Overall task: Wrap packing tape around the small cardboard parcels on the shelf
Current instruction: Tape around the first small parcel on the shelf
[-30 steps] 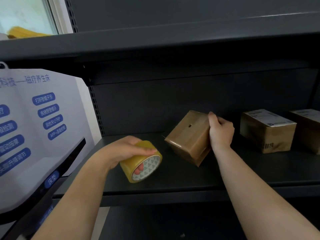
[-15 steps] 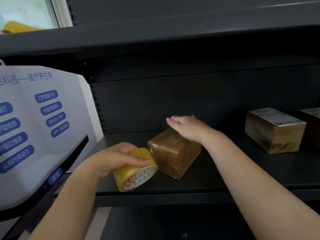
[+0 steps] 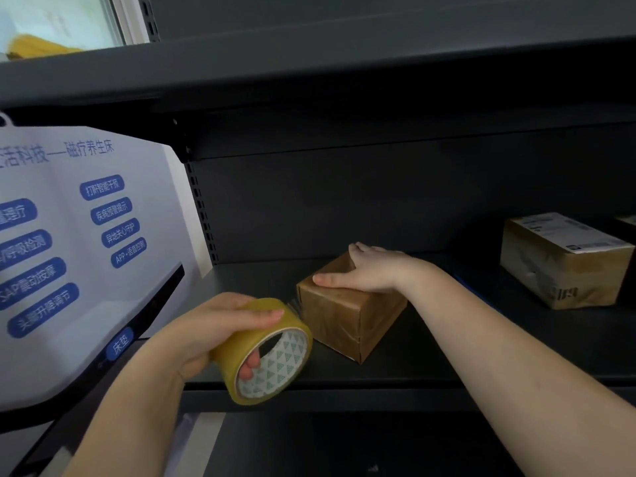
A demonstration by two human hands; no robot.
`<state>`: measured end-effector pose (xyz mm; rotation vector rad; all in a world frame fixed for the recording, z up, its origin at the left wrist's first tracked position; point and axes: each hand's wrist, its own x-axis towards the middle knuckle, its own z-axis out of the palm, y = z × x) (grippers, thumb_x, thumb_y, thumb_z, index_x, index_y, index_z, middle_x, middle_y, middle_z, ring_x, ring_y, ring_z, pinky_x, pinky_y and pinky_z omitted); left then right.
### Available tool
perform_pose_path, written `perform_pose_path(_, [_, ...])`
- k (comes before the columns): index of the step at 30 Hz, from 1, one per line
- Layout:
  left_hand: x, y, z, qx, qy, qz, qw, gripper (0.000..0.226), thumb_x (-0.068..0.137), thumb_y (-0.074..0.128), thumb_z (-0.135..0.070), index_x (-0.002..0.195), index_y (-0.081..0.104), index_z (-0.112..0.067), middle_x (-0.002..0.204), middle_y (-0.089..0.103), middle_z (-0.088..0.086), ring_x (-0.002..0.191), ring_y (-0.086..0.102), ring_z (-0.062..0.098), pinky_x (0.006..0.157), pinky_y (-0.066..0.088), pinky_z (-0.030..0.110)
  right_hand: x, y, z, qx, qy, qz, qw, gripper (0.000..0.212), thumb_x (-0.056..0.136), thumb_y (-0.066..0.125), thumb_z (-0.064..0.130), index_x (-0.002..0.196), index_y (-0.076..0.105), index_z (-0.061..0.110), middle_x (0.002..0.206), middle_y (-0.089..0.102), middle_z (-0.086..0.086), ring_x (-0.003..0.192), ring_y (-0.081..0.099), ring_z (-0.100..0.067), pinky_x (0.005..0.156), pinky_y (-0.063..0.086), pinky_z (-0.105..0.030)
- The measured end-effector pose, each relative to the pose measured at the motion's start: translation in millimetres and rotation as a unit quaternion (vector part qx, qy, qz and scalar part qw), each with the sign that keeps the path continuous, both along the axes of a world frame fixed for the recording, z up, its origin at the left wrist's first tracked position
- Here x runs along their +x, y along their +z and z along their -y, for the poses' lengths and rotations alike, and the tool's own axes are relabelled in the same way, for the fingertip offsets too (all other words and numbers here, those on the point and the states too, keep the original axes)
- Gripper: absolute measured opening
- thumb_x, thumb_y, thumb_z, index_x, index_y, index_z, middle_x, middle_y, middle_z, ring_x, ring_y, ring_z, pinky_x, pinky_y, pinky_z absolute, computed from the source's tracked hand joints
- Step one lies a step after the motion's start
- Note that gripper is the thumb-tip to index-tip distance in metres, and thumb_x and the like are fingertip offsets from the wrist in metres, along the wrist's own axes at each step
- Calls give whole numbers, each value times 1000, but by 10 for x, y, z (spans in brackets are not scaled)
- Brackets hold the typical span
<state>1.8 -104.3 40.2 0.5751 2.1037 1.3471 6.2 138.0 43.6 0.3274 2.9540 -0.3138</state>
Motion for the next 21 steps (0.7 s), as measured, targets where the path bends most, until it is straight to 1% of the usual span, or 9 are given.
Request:
perform_pose_path(3, [39, -68, -2, -10, 6, 10, 1000, 99, 8, 85, -61, 87, 67, -5, 61, 64, 15, 46, 61, 19, 42, 52, 26, -7, 5, -3, -7, 5, 7, 1000, 119, 64, 32, 89, 150, -3, 15, 159, -2, -4, 145, 5, -27, 115, 13, -48])
perform_pose_path(5, [81, -69, -23, -16, 1, 11, 1000, 94, 14, 85, -62, 88, 67, -6, 59, 67, 12, 44, 62, 17, 40, 50, 24, -29, 1, -20, -6, 9, 5, 1000, 116, 66, 32, 88, 150, -3, 15, 159, -3, -4, 145, 4, -27, 117, 10, -47])
perform_pose_path(7, [99, -61, -75, -13, 2, 9, 1000, 74, 40, 80, -63, 89, 65, -10, 59, 70, 8, 49, 65, 16, 46, 54, 27, -69, 2, -47, 8, 21, 6, 1000, 114, 68, 30, 87, 150, -1, 14, 159, -2, -5, 145, 3, -26, 117, 2, -48])
perform_pose_path(10, [-21, -102, -190, 35, 80, 2, 996, 28, 80, 62, -39, 90, 64, -14, 62, 70, 6, 61, 66, 20, 63, 55, 33, -211, 33, -89, 12, 5, -8, 1000, 113, 67, 33, 87, 150, 14, 12, 157, 14, -8, 144, 11, -27, 115, -6, -50])
perform_pose_path(13, [-143, -124, -312, 48, 104, 3, 993, 27, 84, 62, -35, 94, 63, -9, 64, 68, 7, 59, 64, 20, 63, 53, 34, -322, 77, -60, 11, -47, -108, 993, 99, 65, 47, 84, 131, 50, 11, 133, 52, -9, 127, 42, -29, 114, 17, -48])
perform_pose_path(15, [-202, -133, -324, 35, 91, 10, 995, 35, 78, 66, -38, 96, 62, -8, 75, 69, 11, 67, 66, 23, 69, 56, 39, -314, 40, 1, 21, -56, -176, 983, 80, 65, 55, 78, 109, 64, 12, 110, 63, -5, 103, 57, -24, 97, 44, -41])
perform_pose_path(16, [-230, -134, -316, 25, 86, 8, 996, 39, 75, 68, -40, 100, 61, -11, 86, 68, 12, 78, 66, 25, 78, 55, 43, -286, 12, 33, 23, -59, -202, 977, 72, 66, 58, 75, 102, 66, 13, 102, 65, -2, 93, 60, -20, 85, 50, -36])
perform_pose_path(18, [-296, -139, -304, 5, 82, -29, 996, 43, 71, 74, -41, 105, 56, -19, 103, 62, 8, 94, 61, 25, 87, 51, 43, -223, -49, 70, 13, -69, -233, 970, 62, 69, 61, 70, 97, 68, 15, 96, 67, 0, 82, 62, -15, 72, 54, -32])
perform_pose_path(21, [-397, -114, -351, 7, 45, -105, 993, 41, 68, 70, -37, 104, 52, -28, 110, 59, -1, 99, 57, 15, 85, 47, 28, -136, -90, 73, -25, -59, -226, 972, 70, 65, 60, 75, 100, 69, 15, 98, 68, 1, 82, 63, -13, 72, 54, -32])
